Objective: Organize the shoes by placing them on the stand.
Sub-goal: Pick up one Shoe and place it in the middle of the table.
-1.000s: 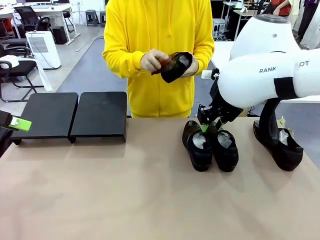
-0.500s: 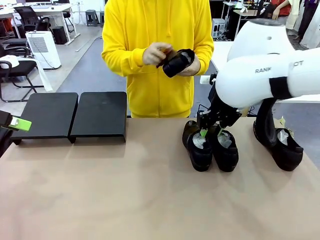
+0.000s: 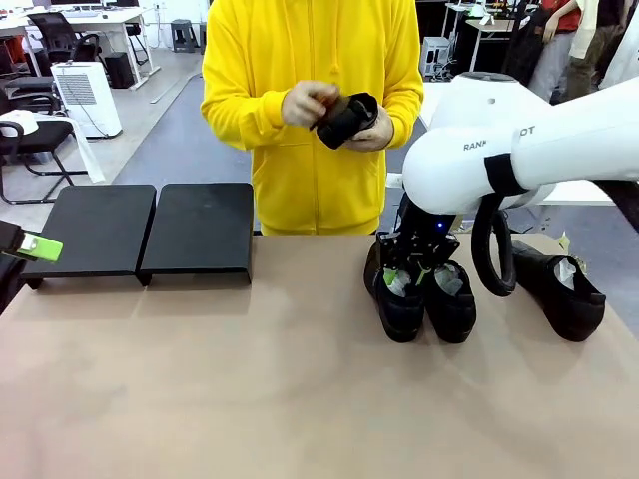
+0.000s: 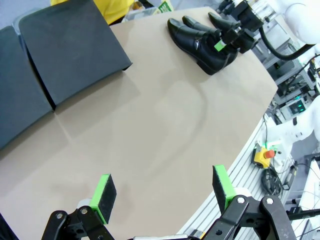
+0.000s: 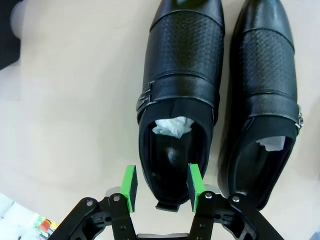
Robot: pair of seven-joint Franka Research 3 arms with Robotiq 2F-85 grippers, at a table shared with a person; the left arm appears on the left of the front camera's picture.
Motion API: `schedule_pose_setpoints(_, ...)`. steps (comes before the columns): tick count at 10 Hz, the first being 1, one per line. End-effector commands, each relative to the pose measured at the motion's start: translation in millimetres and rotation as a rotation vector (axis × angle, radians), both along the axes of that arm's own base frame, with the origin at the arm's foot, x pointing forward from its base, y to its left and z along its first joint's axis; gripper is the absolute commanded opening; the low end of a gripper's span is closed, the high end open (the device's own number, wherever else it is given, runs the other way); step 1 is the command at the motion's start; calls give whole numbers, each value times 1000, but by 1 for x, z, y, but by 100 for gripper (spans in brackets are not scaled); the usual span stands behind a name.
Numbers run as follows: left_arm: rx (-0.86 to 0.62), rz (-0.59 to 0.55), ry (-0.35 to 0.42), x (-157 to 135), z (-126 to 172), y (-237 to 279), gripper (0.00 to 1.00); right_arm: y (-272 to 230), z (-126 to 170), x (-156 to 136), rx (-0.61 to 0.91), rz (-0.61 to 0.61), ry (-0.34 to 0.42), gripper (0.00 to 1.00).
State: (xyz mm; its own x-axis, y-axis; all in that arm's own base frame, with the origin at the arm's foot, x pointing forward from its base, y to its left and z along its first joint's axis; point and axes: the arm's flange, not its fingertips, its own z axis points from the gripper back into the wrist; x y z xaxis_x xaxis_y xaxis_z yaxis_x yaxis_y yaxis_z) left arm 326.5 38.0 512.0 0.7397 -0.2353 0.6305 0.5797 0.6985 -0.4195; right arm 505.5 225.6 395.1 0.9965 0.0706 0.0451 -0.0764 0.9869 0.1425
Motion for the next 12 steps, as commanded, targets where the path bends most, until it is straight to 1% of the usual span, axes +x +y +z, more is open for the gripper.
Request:
schedule_pose_setpoints(1, -16, -15, -12, 1, 0, 0, 100, 2, 5, 9, -35, -67, 20, 55)
schedule_pose_setpoints(5, -16, -15, -12, 1, 0, 0, 100, -12, 12, 4, -40, -105, 10, 55)
schedule_pose_setpoints(8, -16, -15, -12, 1, 0, 0, 100, -9, -5, 12, -108, -106, 42, 55)
schedule_pose_setpoints(12, -16, -15, -12, 1, 0, 0, 100, -3, -23, 21, -115, -104, 69, 55)
